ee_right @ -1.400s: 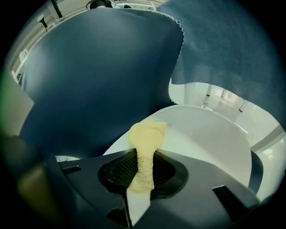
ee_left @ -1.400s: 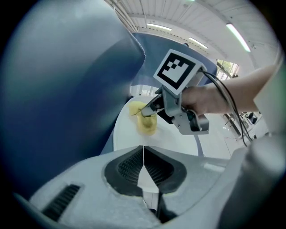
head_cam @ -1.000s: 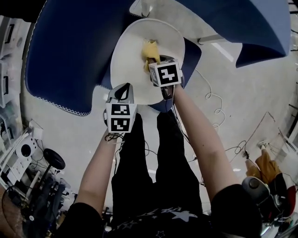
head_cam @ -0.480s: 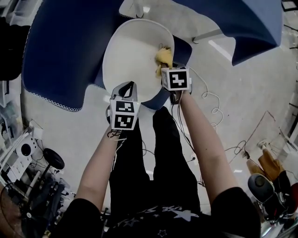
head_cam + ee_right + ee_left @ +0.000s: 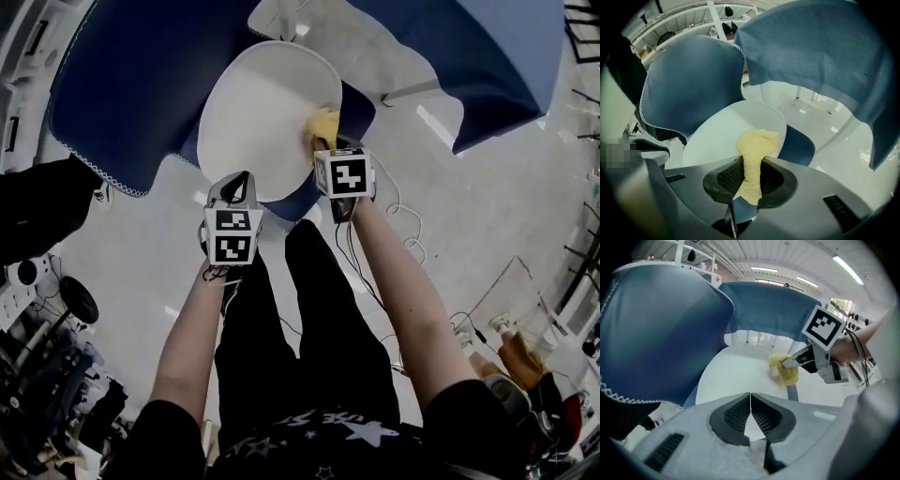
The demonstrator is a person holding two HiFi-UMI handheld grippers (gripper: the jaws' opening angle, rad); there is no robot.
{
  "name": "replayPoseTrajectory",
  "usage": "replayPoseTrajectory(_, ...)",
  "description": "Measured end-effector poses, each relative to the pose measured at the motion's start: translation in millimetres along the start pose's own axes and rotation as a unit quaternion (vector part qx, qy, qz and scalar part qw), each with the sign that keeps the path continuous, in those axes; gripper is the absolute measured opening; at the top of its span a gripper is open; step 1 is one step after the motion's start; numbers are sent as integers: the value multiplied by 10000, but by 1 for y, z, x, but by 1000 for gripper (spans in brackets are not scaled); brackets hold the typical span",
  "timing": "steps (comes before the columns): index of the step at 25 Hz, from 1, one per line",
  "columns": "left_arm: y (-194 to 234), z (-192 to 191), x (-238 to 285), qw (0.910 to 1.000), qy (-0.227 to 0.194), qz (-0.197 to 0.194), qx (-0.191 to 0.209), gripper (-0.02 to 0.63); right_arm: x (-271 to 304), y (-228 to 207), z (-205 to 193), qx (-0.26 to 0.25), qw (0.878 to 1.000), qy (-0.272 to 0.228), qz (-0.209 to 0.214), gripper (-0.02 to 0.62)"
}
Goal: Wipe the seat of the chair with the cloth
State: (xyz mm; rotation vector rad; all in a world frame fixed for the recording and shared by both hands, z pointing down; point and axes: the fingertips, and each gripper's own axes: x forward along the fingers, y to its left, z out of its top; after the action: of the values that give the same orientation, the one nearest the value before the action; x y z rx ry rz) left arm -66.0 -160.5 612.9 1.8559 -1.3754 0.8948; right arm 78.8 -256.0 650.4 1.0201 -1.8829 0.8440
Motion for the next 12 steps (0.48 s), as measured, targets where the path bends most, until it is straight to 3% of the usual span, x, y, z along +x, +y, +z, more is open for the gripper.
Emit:
replayPoseTrajectory(6,44,-22,-26,9974,-37,584,-429,21,14,81,22,-720,9948,-62,721,72)
replayPoseTrajectory(12,77,-54,-42,9942,-81,809,-701,20,46,162,33,-863,9895,-115,1157,71)
